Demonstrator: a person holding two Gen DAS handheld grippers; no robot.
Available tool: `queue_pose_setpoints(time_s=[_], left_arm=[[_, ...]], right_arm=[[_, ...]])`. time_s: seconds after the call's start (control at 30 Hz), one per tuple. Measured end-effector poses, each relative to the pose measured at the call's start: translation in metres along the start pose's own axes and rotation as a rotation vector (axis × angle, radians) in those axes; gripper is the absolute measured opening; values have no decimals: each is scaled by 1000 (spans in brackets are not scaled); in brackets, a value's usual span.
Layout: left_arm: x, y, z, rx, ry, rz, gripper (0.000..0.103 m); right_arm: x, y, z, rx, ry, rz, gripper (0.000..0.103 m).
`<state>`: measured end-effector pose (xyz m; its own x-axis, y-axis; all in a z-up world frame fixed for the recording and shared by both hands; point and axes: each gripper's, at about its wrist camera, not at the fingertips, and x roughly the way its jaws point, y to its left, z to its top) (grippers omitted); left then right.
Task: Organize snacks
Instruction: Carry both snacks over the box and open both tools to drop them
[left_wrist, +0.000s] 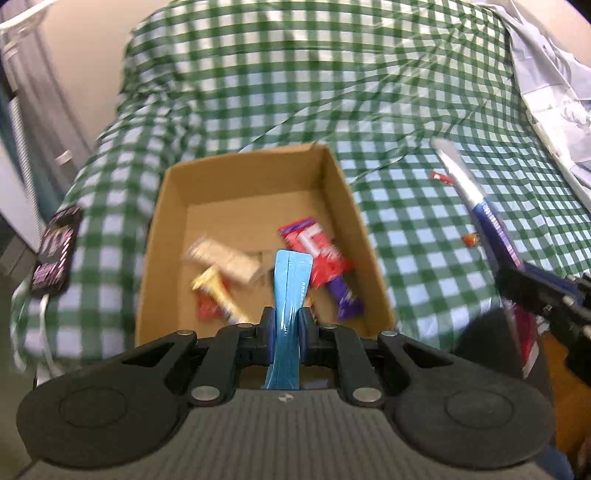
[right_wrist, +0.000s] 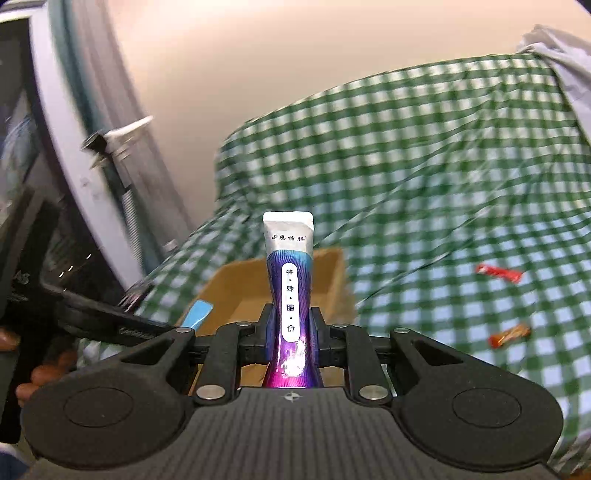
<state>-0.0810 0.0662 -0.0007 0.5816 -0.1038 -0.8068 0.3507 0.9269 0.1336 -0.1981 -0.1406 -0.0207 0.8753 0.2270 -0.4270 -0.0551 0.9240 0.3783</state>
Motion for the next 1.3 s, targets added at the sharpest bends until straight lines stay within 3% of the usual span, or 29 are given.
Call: queue_pose_setpoints(time_s=[0.3,0.63,1.3], left_arm=[[-35,20,-54,-27,-33,-8,14],[-43,22,-59,-39,-70,-23,14],[-28,24,-58,-57,-37,-31,14]], right_arm=[[-20,67,-40,-109,63,22,19],[-25,80,-40,-142,58,-1,19],[-14,79,-44,-147,109,1,19]])
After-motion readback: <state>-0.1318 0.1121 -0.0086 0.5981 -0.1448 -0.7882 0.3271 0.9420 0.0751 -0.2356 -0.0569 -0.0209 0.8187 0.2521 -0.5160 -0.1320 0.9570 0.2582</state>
